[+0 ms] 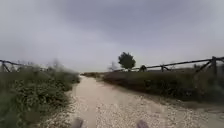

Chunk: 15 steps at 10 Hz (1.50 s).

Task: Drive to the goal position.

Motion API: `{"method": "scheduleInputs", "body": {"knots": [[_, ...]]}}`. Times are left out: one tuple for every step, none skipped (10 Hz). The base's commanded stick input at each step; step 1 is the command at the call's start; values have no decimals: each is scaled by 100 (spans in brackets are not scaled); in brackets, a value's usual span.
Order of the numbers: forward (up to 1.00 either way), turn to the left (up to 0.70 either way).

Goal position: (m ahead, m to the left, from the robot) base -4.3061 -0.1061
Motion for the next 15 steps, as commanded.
{"method": "scheduleInputs", "body": {"knots": [[100,0],[91,0],[79,0],[71,0],[71,34],[79,32],[74,4],[65,0],[58,7],[57,45],[56,27],[57,8],[56,0],[57,0],[58,0]]}}
